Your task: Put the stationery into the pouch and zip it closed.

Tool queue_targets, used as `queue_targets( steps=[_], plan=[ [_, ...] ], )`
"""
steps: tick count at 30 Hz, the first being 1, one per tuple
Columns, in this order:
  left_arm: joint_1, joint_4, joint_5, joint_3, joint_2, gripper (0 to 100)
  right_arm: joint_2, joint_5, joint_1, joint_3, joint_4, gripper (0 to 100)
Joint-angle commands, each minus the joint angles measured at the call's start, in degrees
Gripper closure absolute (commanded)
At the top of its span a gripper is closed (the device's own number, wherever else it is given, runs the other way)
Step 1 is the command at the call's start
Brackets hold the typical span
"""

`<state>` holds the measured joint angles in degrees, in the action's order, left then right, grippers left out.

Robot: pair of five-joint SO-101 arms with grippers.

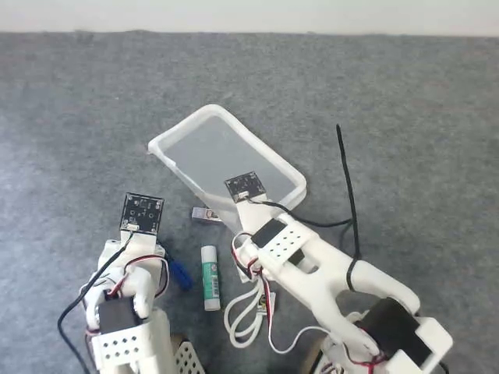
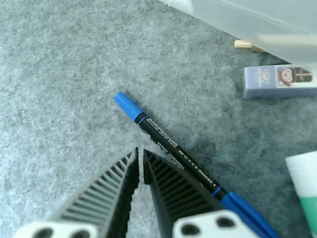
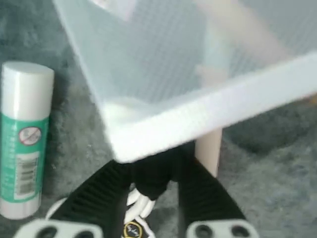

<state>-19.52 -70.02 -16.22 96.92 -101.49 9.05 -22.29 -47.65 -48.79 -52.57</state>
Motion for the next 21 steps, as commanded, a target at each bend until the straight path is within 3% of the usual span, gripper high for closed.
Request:
queue_targets(
  steps=[1,7,14,21],
  plan=[
    [-0.26,0.18,-0.09,-2.86,-0.18,99,-0.57,4.92,0.57,1.85,-1.19,98.5],
    [-0.26,0.18,-0.09,-2.86,-0.18,99,2.86,5.27,0.57,1.93,-2.51,99.2],
    [-0.26,0.18,-0.09,-2.86,-0.18,99,13.85,16.0,0.57,1.67,-6.99,99.2],
    [-0.26,0.18,-0.09,-2.86,-0.18,99,19.03,17.67,0.22,0.88,-6.46,99.2]
  ],
)
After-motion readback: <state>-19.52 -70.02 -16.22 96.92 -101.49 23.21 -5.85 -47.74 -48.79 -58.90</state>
